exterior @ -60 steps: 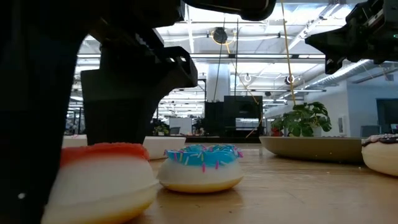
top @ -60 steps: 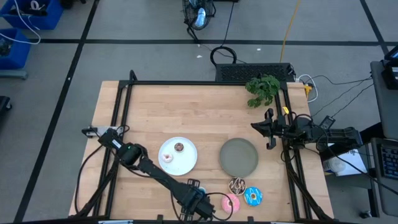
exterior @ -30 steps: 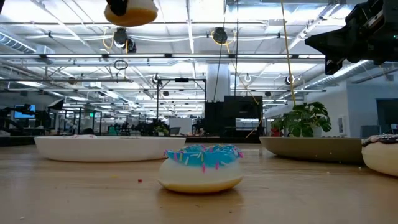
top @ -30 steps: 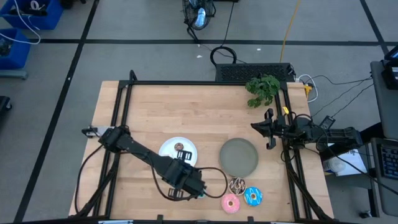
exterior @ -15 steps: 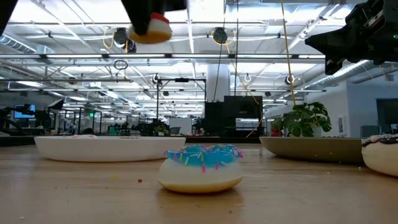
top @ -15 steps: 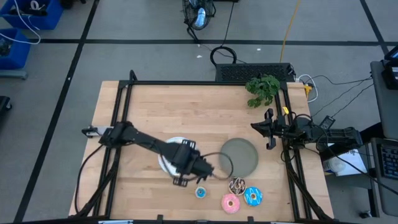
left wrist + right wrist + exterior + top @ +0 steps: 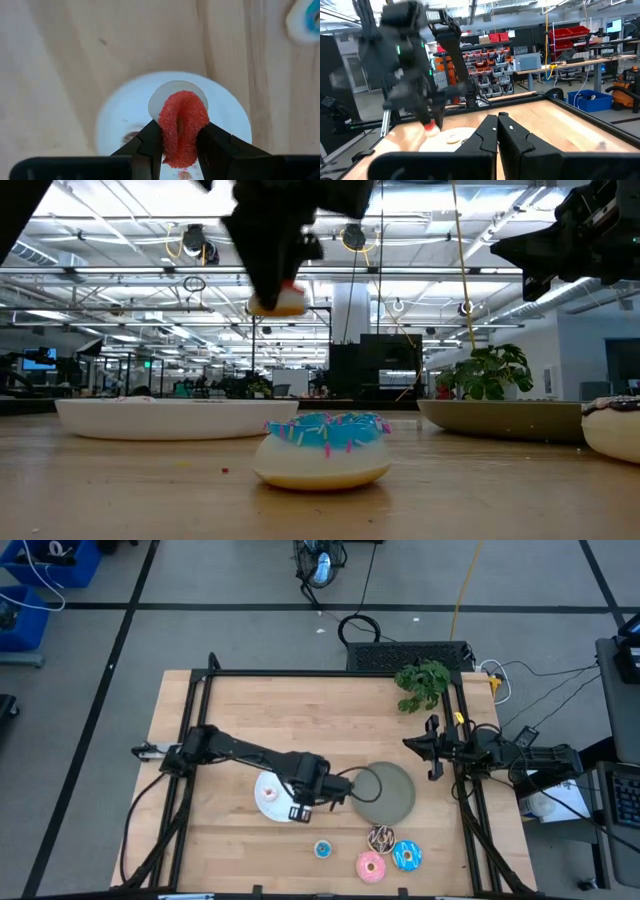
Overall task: Pick & Place donuts
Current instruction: Put the small orange donut on the white plate
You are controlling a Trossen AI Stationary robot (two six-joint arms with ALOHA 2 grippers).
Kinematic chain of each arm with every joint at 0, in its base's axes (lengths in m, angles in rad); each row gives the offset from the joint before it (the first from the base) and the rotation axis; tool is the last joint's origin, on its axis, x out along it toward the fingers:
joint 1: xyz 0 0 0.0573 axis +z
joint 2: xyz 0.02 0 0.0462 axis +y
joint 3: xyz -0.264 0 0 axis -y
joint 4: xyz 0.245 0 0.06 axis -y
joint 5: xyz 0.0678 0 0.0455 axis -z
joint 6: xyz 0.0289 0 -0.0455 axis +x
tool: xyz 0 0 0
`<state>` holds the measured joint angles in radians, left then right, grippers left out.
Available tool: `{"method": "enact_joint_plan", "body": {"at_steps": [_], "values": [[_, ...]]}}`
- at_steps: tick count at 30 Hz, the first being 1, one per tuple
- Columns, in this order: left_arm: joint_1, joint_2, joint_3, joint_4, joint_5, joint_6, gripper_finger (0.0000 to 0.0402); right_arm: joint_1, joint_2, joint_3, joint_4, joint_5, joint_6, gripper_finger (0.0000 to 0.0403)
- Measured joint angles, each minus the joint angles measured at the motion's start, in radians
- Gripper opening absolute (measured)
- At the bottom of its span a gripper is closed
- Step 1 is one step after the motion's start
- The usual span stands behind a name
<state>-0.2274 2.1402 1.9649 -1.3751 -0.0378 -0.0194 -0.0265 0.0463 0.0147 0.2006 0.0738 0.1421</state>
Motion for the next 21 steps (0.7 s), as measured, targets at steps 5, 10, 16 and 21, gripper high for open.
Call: {"method": "enact_joint_plan", "body": {"at_steps": [5,10,16,21], "values": [[0.001,-0.084,-0.208,0.198,0.055,-0.028,0.0104,0.0,0.0,0.0,-0.004,0.0,0.003,0.0],[-0.039,-0.192,-0.364,0.355,0.045,-0.115,0.0104,0.0,0.0,0.0,0.001,0.0,0.01,0.0],[-0.119,-0.327,-0.525,0.363,-0.031,-0.281,0.0104,0.0,0.003,0.0,0.005,0.001,0.01,0.0],[-0.155,-0.403,-0.583,0.382,-0.067,-0.44,0.0104,0.0,0.008,0.0,0.006,0.001,0.011,0.0]]}}
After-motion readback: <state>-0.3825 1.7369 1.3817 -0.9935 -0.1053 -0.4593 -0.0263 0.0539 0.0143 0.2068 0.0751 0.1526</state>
